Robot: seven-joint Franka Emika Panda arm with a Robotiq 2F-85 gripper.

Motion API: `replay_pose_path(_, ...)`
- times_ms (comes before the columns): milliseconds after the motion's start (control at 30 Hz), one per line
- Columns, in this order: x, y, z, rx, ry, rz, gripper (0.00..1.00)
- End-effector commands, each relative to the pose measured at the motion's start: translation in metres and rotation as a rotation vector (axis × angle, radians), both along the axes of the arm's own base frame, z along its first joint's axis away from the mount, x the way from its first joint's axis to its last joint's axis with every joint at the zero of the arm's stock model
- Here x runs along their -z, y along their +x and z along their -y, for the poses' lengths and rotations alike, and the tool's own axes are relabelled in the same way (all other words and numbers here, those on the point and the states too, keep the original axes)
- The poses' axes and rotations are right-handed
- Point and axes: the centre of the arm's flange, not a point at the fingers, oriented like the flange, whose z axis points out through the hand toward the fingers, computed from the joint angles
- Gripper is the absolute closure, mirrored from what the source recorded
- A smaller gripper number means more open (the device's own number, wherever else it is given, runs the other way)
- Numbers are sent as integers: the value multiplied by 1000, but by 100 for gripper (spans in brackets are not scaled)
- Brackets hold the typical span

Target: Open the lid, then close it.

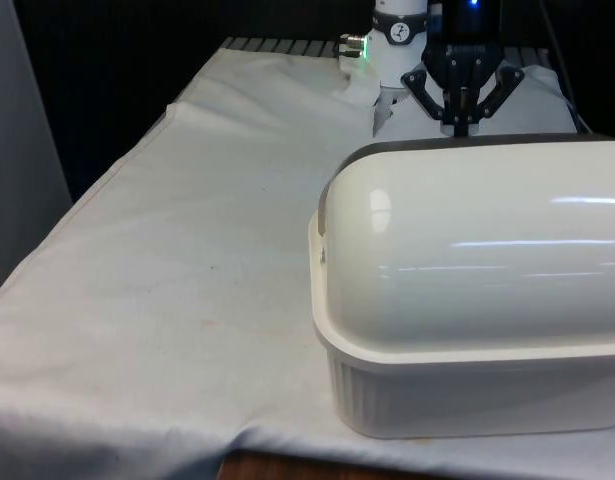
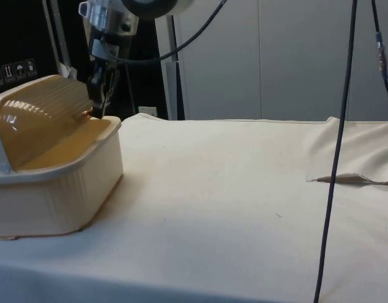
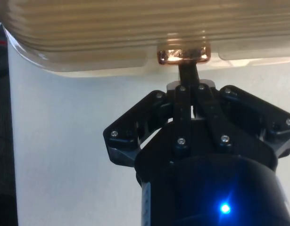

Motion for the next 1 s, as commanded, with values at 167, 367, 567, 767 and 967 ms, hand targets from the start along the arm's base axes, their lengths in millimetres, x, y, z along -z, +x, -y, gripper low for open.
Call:
replay_pose_path(167,-12,6,1,1,0,22,100)
replay_pose_path(367,-22,10,1,2,3,43,100)
replay_pose_path(567,-34,17,0,3,8,71,100)
replay_pose_path(767,-48,23,1,4,10,97,100)
replay_pose_path(967,-58,29,0,9,15,124,100)
